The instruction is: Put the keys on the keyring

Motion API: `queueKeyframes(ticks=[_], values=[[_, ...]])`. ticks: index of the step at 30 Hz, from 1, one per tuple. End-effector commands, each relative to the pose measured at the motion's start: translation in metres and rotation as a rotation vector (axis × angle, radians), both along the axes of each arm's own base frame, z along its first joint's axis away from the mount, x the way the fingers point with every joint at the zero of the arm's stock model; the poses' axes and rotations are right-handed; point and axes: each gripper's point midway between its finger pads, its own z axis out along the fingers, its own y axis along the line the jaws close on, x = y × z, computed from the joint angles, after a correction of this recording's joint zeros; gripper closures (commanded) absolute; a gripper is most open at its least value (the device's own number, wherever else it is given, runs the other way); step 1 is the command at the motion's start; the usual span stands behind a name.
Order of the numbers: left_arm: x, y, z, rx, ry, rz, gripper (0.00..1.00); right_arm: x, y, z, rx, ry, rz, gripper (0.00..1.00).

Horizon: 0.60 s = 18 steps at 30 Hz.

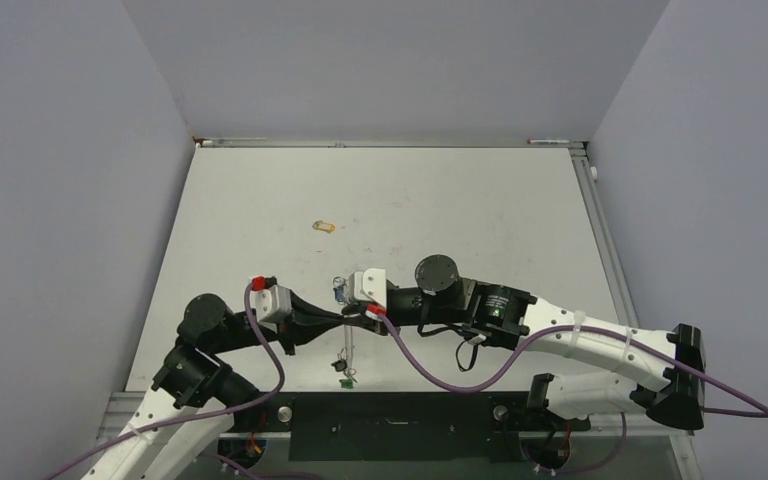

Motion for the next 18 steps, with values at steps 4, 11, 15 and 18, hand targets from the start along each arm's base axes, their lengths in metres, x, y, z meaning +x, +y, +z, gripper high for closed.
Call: queueKeyframes(ticks=[4,11,15,18], values=[[-0.010,0.003,0.029,-0.060,-0.106,-0.024,1.00,0.002,0.014,0.063,0.186,-0.050,-0.021,0.47],[-0.016,0.010,0.037,-0.093,-0.147,-0.009,1.00,0.044,-0.021,0.111,0.401,-0.081,-0.330,0.38],[-0.021,0.015,0.042,-0.118,-0.164,0.007,1.00,0.069,-0.055,0.126,0.522,-0.070,-0.527,0.37],[-0.023,0.019,0.047,-0.144,-0.162,0.030,1.00,0.088,-0.076,0.128,0.577,-0.042,-0.666,0.35]])
